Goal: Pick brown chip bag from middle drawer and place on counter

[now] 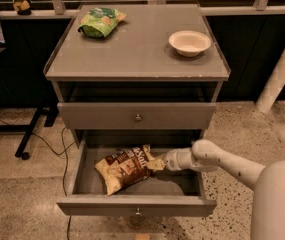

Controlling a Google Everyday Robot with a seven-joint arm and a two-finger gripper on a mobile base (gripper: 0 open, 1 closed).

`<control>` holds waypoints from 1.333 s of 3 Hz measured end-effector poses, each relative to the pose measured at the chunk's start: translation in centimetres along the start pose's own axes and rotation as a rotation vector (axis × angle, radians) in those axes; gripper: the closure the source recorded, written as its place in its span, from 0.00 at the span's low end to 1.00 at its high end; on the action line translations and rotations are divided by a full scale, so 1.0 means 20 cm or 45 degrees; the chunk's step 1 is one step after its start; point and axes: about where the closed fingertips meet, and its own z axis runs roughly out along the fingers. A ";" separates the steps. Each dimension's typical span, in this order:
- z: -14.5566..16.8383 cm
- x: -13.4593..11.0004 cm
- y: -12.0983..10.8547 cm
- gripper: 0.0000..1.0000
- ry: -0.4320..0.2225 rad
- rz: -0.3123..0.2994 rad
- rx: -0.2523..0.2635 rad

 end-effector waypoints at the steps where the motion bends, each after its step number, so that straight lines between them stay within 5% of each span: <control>1: 0.00 0.00 0.00 1.00 0.000 0.000 0.000; 4: -0.20 -0.11 0.08 1.00 -0.097 0.020 0.071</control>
Offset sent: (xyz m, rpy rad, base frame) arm 0.0000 0.0000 0.0000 0.0000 0.0000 0.0000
